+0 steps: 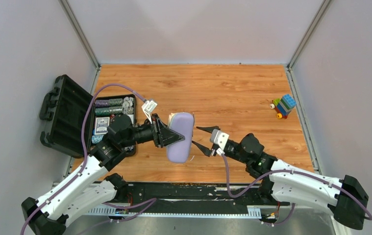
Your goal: Put away the umbrella
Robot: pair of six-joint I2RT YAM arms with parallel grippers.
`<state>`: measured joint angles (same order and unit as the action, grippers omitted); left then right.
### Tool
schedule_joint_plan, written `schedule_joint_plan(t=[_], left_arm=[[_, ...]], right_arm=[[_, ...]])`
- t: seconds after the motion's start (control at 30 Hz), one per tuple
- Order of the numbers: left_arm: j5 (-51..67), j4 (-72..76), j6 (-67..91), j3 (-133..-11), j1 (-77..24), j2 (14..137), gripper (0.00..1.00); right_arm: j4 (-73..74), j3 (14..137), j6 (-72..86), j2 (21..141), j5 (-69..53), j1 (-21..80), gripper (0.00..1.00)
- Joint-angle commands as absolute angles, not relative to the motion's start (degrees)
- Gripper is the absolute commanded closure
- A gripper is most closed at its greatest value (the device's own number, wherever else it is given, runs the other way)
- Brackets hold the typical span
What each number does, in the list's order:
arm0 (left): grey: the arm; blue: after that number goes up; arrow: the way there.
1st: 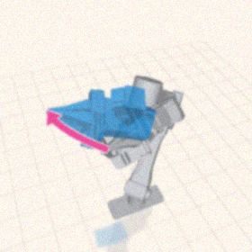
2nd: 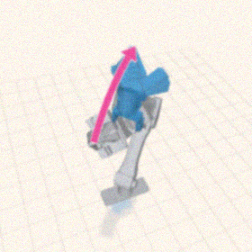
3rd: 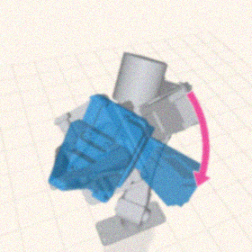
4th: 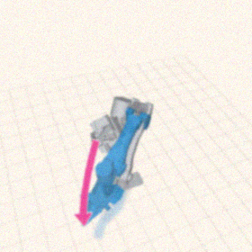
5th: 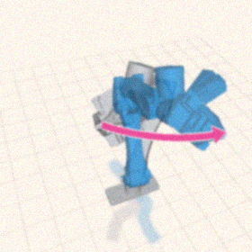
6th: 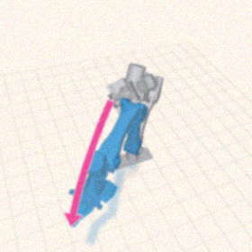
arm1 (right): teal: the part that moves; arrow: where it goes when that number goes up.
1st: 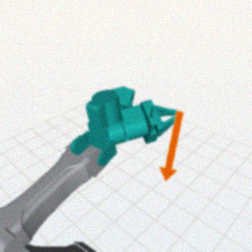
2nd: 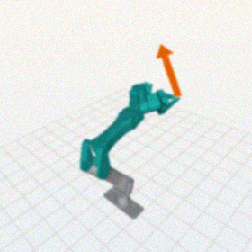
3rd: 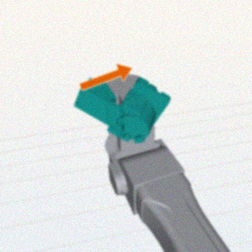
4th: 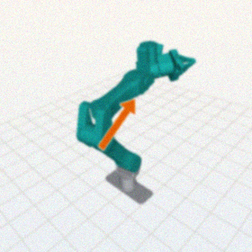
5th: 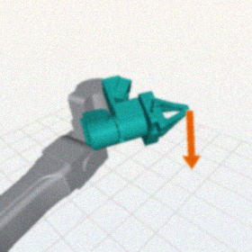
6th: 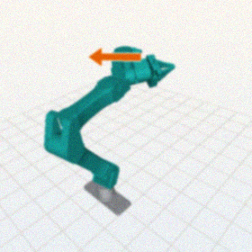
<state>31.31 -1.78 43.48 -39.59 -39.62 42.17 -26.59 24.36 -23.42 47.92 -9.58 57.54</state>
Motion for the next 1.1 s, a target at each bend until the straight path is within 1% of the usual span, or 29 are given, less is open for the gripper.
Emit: schedule_joint_plan(t=[0.0, 0.13, 0.33, 0.47, 0.73, 0.93, 0.97, 1.03, 1.07], left_arm=[[32.1, 4.1, 45.8, -40.4, -39.6, 41.4, 1.00], [31.9, 3.6, 45.9, -40.1, -39.6, 41.7, 1.00], [31.5, 2.0, 44.9, -39.8, -39.6, 41.7, 1.00], [32.3, 0.8, 44.3, -40.2, -39.6, 42.5, 1.00], [31.8, -2.3, 42.9, -41.0, -39.6, 42.7, 1.00], [31.4, -4.8, 41.4, -41.3, -39.6, 42.5, 1.00], [31.3, -5.1, 41.2, -41.4, -39.6, 42.4, 1.00], [30.7, -5.7, 41.0, -41.5, -39.6, 42.1, 1.00], [29.9, -6.1, 41.0, -41.5, -39.6, 42.0, 1.00]], right_arm=[[-29.3, 27.6, -27.5, 48.8, -5.2, 60.2, 0.46], [-30.3, 27.9, -28.6, 49.6, -3.2, 62.0, 0.48], [-31.0, 28.8, -31.4, 50.8, -0.1, 64.8, 0.56], [-31.6, 29.3, -32.8, 52.4, 2.9, 66.2, 0.58], [-33.5, 29.5, -35.6, 53.7, 8.2, 69.2, 0.68], [-33.9, 28.5, -36.1, 52.7, 9.5, 69.6, 0.79], [-33.5, 28.6, -36.4, 52.6, 9.5, 69.7, 0.84], [-32.7, 28.7, -37.2, 52.6, 9.6, 69.8, 0.99], [-32.3, 28.7, -37.4, 52.6, 9.6, 69.9, 1.00]])
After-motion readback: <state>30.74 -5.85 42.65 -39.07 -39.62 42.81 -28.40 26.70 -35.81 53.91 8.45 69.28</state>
